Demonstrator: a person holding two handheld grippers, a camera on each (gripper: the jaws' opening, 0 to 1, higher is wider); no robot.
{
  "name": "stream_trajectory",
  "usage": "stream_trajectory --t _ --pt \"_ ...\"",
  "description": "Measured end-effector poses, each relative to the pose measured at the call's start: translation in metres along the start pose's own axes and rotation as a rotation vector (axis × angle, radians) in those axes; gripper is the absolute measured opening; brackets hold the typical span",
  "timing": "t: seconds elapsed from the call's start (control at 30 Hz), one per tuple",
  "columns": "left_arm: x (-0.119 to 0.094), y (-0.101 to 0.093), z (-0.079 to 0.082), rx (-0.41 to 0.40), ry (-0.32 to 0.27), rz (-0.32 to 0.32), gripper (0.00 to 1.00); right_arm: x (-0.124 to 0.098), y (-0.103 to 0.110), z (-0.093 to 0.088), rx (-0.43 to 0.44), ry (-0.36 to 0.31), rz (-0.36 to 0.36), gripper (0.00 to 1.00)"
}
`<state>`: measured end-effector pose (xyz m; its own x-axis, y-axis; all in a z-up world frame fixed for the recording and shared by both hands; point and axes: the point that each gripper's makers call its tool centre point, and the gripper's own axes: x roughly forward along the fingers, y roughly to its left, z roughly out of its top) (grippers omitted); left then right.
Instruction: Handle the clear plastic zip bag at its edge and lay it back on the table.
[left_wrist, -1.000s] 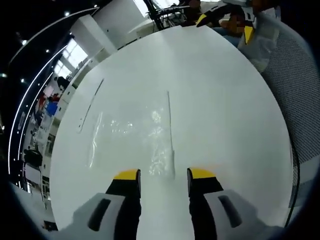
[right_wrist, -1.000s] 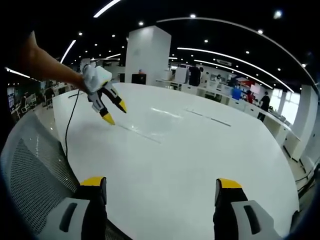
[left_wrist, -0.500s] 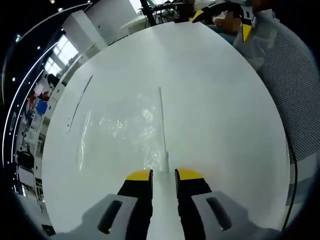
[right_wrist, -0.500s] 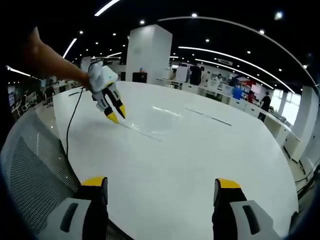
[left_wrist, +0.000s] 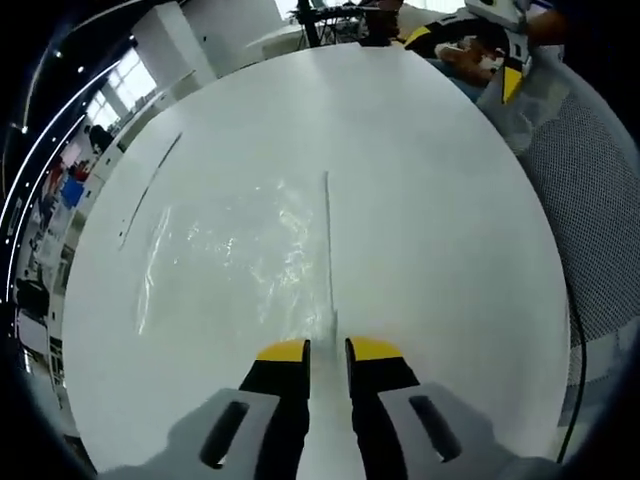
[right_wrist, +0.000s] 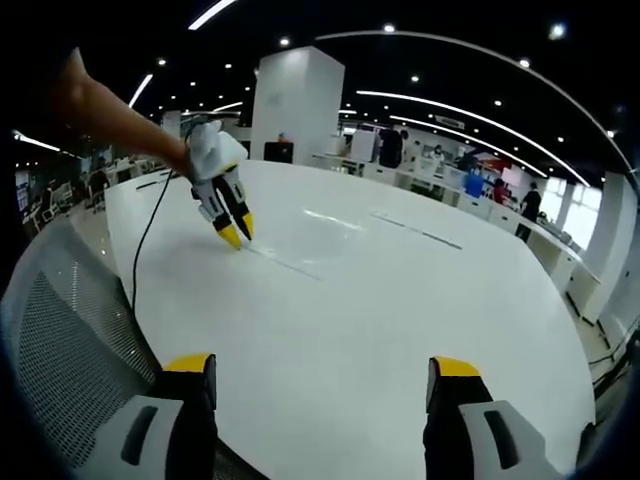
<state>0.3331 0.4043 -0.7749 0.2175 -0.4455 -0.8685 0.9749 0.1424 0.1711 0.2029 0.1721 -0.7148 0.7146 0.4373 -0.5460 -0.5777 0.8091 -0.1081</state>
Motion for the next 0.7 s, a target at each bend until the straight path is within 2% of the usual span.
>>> stream_trajectory --t 0.13,0.27,0.3,0.37,0.6,0.7 --pt "0.0008 0.0018 0.0023 -0.053 -0.007 -0.020 0.12 -0.0001 -0.0009 -0.0011 0.001 0.004 -0.003 0.86" --pt "0.0018 -0.0008 0.0004 -0.120 -0.009 -0.097 0.07 0.0000 -0.0008 -0.0020 -0.002 0.007 -0.002 0.86" --pt "0.0016 0.0044 -0.0002 -0.106 -0.012 -0.082 0.07 -0.0001 -0.0005 -0.0020 -0.003 0.009 -0.001 0.86" --pt "0.0022 0.0025 0.0009 -0.094 -0.018 -0.092 0.07 -0.0002 -0.0002 -0.0020 -0.004 0.011 0.000 0.86" --pt "0.0037 0.0009 0.0017 -0.127 -0.028 -0.092 0.06 -0.0009 0.0010 -0.0004 -0.006 0.012 -0.001 0.86" --pt "0.0040 -0.0002 0.0013 -0.100 -0.025 -0.082 0.03 -0.0015 0.0012 0.0006 -0.003 0.010 -0.003 0.86"
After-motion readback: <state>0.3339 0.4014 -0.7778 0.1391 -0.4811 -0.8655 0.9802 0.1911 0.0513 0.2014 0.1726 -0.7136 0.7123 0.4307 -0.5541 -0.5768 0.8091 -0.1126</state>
